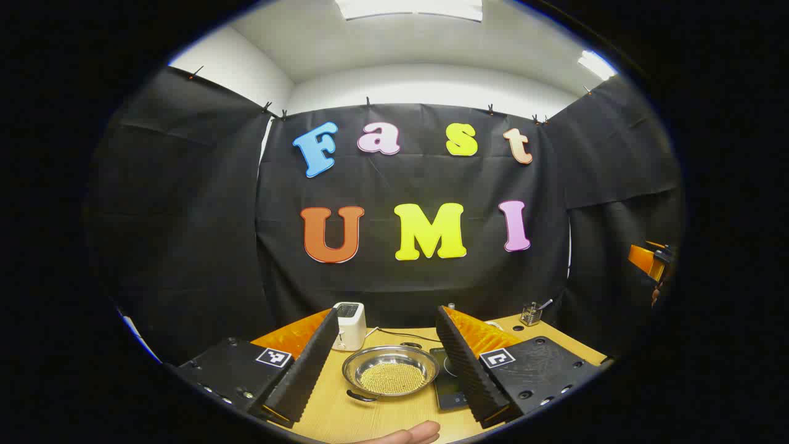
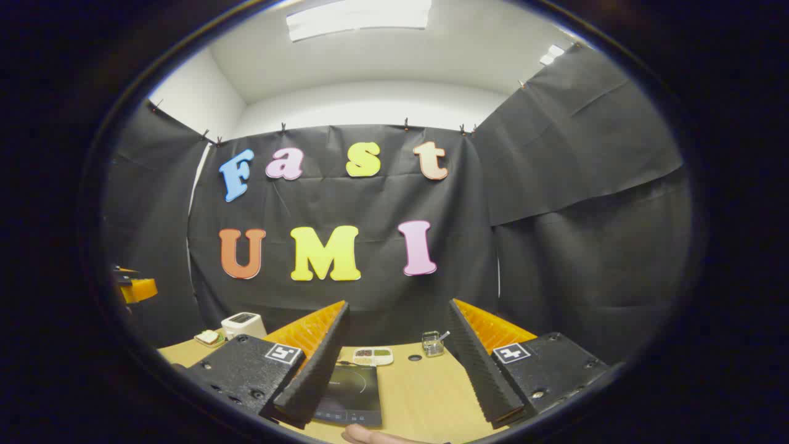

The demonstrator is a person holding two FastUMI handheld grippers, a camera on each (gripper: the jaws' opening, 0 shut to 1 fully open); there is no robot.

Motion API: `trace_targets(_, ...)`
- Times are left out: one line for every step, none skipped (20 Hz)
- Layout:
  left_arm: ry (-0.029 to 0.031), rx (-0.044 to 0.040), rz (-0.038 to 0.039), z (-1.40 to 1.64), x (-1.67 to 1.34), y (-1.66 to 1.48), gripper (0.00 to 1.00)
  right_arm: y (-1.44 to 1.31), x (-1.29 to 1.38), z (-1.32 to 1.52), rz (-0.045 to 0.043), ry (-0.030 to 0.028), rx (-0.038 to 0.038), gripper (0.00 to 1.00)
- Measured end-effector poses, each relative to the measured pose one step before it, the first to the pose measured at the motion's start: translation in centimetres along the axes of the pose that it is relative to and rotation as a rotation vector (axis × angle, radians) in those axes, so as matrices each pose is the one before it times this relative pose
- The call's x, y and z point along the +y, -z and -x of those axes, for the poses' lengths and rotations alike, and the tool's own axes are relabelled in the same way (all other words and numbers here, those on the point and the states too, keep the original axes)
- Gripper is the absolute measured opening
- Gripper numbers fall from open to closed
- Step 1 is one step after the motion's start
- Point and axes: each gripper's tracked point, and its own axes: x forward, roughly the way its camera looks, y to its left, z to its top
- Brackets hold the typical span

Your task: First push the handle of the pot to place it horizontally, then grasp the pot with both hands and set it on the induction cooktop.

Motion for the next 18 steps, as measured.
trace_targets(0.00352,0.00191,0.00148,0.107,-0.106,0.093,0.95,0.057,-0.071,0.035,0.00088,-0.00127,0.00007,0.95)
trace_targets(0.00244,-0.0018,0.00019,-0.029,-0.103,-0.082,0.95,0.043,0.007,0.021,0.00019,-0.00354,0.00019,0.95)
trace_targets(0.00201,0.00099,-0.00134,0.051,0.075,0.074,0.95,0.006,-0.052,0.026,-0.00051,-0.00098,0.00048,0.95)
trace_targets(0.00138,0.00247,-0.00039,-0.059,0.005,0.16,0.95,0.066,-0.126,-0.025,0.00002,-0.00051,0.00009,0.95)
trace_targets(0.00023,0.00055,0.00164,-0.033,-0.007,-0.025,0.95,-0.084,-0.08,0.048,-0.00084,-0.00201,-0.00067,0.95)
trace_targets(0.00023,0.0011,0.00104,0.015,-0.016,-0.013,0.95,0.044,0.021,-0.055,0.00035,-0.00072,0.00067,0.95)
trace_targets(-0.00142,0.0,0.00111,0.068,0.201,0.042,0.95,-0.001,-0.004,-0.023,0.00137,-0.00057,0.00106,0.95)
trace_targets(-0.00191,-0.00157,0.00128,0.066,0.088,-0.036,0.95,0.007,0.049,0.044,0.00014,-0.00154,-0.00029,0.95)
trace_targets(-0.00033,-0.00036,0.00166,0.02,0.063,0.063,0.95,-0.026,0.05,-0.049,0.00074,-0.00211,0.00011,0.95)
trace_targets(0.00117,-0.0014,0.0013,-0.009,0.092,-0.065,0.95,0.039,0.134,-0.002,0.00191,-0.00291,-0.0005,0.95)
trace_targets(0.00172,0.0006,-0.0007,-0.044,-0.029,0.073,0.95,-0.029,0.068,0.023,0.00171,-0.00179,-0.00107,0.95)
trace_targets(-0.00017,0.00034,-0.00136,0.007,0.096,0.07,0.95,0.037,0.127,-0.106,0.0019,-0.00166,0.00028,0.95)
trace_targets(-0.0014,0.00231,-0.0007,0.087,0.087,0.157,0.95,-0.097,0.124,0.087,0.00135,-0.00329,0.00027,0.98)
trace_targets(-0.002,0.00165,0.0023,-0.173,0.074,0.093,0.95,0.069,0.131,-0.019,0.00035,-0.00324,-0.0005,0.95)
trace_targets(0.00087,0.00189,0.00256,-0.112,-0.031,0.062,0.95,-0.034,0.081,0.011,0.00041,-0.00132,-0.00021,0.95)
trace_targets(0.00125,0.0038,0.00207,-0.133,0.045,0.153,0.95,-0.013,0.03,-0.049,0.00023,-0.00167,-0.00042,0.95)
trace_targets(0.00252,0.00694,-0.00019,-0.186,-0.031,0.418,0.95,-0.004,0.058,0.065,0.00015,-0.00226,-0.00093,0.95)
trace_targets(0.00225,0.00665,-0.00181,-0.148,-0.039,0.33,0.95,0.005,0.026,-0.045,0.00002,-0.00164,-0.00006,0.95)
